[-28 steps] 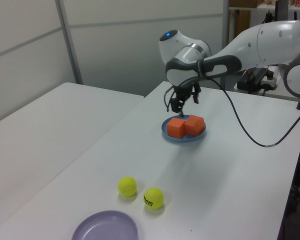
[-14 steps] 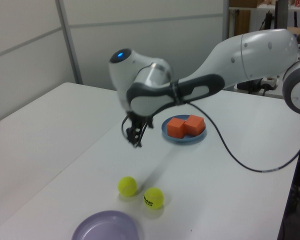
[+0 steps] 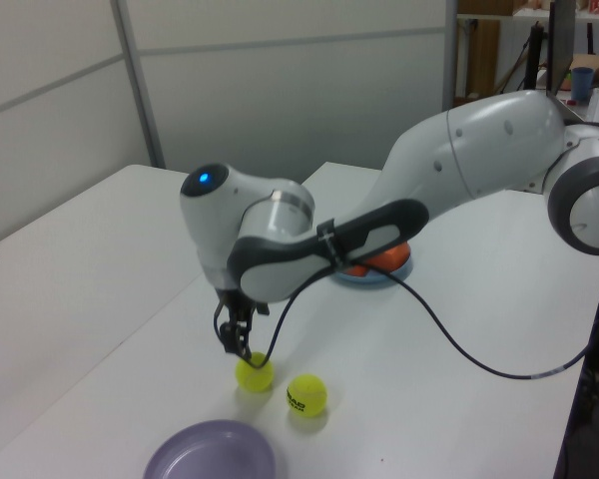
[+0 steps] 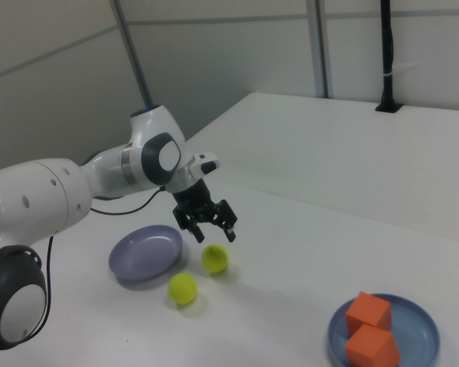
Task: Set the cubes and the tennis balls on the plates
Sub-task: 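Move the gripper to a tennis ball and grasp it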
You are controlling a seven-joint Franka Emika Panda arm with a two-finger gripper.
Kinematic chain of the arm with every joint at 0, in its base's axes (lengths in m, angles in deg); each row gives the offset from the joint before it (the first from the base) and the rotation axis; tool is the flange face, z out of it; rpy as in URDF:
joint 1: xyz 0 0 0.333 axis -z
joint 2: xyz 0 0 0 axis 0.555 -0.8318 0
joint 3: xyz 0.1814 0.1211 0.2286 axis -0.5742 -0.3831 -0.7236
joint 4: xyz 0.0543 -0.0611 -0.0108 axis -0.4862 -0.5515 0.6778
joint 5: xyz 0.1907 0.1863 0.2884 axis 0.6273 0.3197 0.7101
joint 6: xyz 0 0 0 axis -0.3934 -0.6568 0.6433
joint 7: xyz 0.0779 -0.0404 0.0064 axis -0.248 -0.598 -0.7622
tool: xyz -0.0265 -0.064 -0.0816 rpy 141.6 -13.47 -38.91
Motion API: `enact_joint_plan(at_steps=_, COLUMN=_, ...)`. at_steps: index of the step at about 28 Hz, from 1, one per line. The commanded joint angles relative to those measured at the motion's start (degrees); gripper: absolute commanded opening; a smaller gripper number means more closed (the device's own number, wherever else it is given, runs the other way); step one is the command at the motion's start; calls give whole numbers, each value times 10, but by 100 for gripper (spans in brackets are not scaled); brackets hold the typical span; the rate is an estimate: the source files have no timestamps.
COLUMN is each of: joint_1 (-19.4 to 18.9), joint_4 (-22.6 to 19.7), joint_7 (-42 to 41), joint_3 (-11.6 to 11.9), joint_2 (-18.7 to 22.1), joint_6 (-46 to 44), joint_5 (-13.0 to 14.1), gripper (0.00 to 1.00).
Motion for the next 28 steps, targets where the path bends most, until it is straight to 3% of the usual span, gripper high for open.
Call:
enact_joint_plan(at_steps=1, joint_1=-21, joint_4=-14, joint_7=-4, joint_3=10, joint_2=-6, joint_6=21, joint_5=-16, gripper=100)
enact_joint_plan(at_steps=13, joint_1=-36, joint_4=-20, joint_7=-4, joint_3=13, joint_2=-31, joint_6=38, joint_5=-55, gripper=100)
enact_joint_plan(at_steps=20, joint_1=-36, joint_4=-29, joint_7=-3, joint_3=14, joint_2=-33, joint_6=37, joint_5=-59, gripper=100)
enact_joint_plan(at_steps=21, joint_1=-36, joint_4=-29, joint_7=-3, joint_3=14, joint_2=-33, joint_6=37, joint_5=-59, gripper=95)
enact_joint_plan(at_steps=23, joint_1=-36, joint_4=-29, joint_7=-3, joint_3=14, joint_2=-34, joint_6=37, joint_5=-59, gripper=61)
enact_joint_plan(at_steps=24, joint_1=-36, joint_4=-29, joint_7=0, joint_3=14, joint_2=-34, joint_6=37, joint_5=-60, gripper=19)
enact_joint_plan(at_steps=26, joint_1=-36, joint_4=-28, joint_7=1, joint_3=13, joint_2=-34, joint_6=37, joint_5=-60, gripper=0)
enact_joint_plan(at_steps=28, joint_1=-36, joint_4=-27, joint_7=1, joint_3=13, joint_2=-33, joint_6=37, joint_5=-60, gripper=0)
